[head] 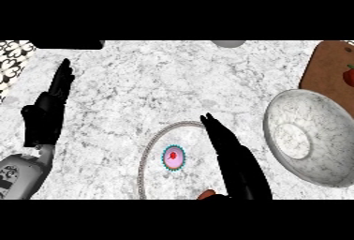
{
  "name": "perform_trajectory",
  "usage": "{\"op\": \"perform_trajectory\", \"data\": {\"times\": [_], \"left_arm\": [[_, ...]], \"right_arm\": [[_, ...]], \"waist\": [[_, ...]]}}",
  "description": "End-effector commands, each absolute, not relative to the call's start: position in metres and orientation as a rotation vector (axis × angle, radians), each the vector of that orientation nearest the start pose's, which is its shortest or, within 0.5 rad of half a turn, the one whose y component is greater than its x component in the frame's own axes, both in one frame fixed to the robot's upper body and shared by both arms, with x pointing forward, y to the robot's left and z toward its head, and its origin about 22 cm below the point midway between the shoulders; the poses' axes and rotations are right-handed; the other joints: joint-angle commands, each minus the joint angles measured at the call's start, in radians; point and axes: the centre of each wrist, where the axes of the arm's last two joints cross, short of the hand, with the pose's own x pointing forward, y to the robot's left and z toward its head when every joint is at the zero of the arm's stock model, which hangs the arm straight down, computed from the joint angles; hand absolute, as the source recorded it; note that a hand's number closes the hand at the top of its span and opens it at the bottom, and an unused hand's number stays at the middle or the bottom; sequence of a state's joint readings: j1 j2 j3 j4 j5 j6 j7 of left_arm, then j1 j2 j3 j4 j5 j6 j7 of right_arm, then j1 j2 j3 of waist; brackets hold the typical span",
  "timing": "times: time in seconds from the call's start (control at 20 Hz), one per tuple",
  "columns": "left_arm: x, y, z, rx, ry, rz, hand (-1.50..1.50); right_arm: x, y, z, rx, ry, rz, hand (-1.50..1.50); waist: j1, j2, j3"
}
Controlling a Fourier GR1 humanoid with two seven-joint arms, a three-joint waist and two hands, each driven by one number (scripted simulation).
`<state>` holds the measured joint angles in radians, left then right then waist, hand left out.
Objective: Pick the cupcake from the placemat and place it in the bowl
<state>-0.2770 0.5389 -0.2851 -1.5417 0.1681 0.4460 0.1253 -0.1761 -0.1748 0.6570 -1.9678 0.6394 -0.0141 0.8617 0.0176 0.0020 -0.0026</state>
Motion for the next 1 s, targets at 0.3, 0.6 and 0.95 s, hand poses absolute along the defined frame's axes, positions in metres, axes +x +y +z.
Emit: {"op": "perform_trajectory", "data": {"times": [0.3, 0.6, 0.95], "left_arm": [[0.293, 0.269, 0.075, 0.384, -1.641, -0.184, 0.0], [0.279, 0.263, 0.099, 0.392, -1.637, -0.176, 0.0], [0.299, 0.258, 0.086, 0.387, -1.655, -0.172, 0.0]], "right_arm": [[0.229, -0.033, 0.09, -0.477, -1.101, 0.983, -1.5], [0.229, -0.039, 0.085, -0.512, -1.031, 0.986, -1.5], [0.245, -0.027, 0.029, -0.496, -1.024, 0.978, -1.5]], "waist": [[-0.005, 0.0, 0.002], [-0.013, -0.004, 0.003], [-0.011, -0.001, 0.003]]}}
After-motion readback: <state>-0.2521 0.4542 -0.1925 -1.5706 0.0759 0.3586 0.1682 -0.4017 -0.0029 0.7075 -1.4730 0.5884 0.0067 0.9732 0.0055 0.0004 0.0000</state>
